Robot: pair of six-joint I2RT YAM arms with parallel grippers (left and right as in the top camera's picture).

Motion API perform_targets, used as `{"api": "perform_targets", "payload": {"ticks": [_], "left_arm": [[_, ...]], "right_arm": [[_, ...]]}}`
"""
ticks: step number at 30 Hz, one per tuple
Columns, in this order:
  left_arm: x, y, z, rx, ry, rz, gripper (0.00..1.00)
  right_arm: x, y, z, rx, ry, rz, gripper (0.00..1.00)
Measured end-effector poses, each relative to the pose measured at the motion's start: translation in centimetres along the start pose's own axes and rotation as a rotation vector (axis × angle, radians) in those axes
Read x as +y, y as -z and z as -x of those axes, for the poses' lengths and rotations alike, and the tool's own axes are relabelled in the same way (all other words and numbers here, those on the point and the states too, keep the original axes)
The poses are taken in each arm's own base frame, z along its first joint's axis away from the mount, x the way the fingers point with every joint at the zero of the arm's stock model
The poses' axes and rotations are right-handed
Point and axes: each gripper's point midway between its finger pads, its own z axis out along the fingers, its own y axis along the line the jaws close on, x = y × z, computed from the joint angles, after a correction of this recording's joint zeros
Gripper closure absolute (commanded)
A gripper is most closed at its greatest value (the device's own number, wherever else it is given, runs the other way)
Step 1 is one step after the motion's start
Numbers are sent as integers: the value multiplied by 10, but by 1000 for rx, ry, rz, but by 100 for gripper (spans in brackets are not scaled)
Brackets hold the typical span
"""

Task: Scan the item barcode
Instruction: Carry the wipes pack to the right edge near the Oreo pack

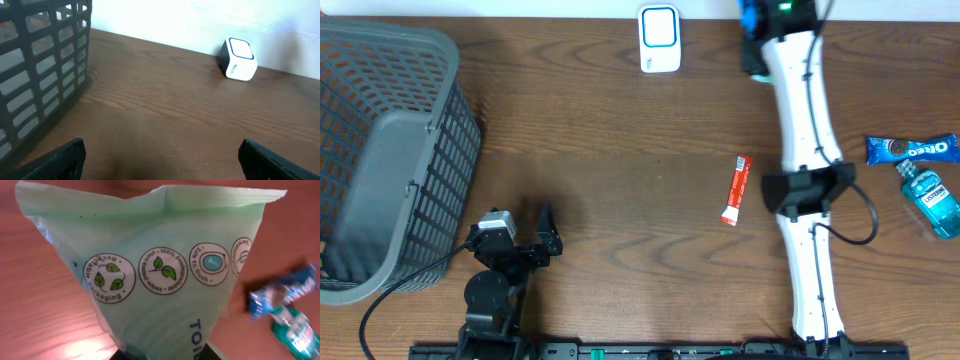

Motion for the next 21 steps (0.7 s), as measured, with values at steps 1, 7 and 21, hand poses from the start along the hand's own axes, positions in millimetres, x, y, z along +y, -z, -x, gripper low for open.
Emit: {"api": "perform_targets", "payload": {"ticks": [1, 7, 21], "left_arm": [[0, 0, 0, 0, 0, 0, 2], [0, 0, 0, 0, 0, 0, 2], [0, 0, 0, 0, 0, 0, 2]], "right_arm": [[-18, -16, -1, 34, -38, -37, 99], [-82, -86, -19, 180, -173, -145, 99], [-216, -189, -72, 341, -442, -293, 1]]}}
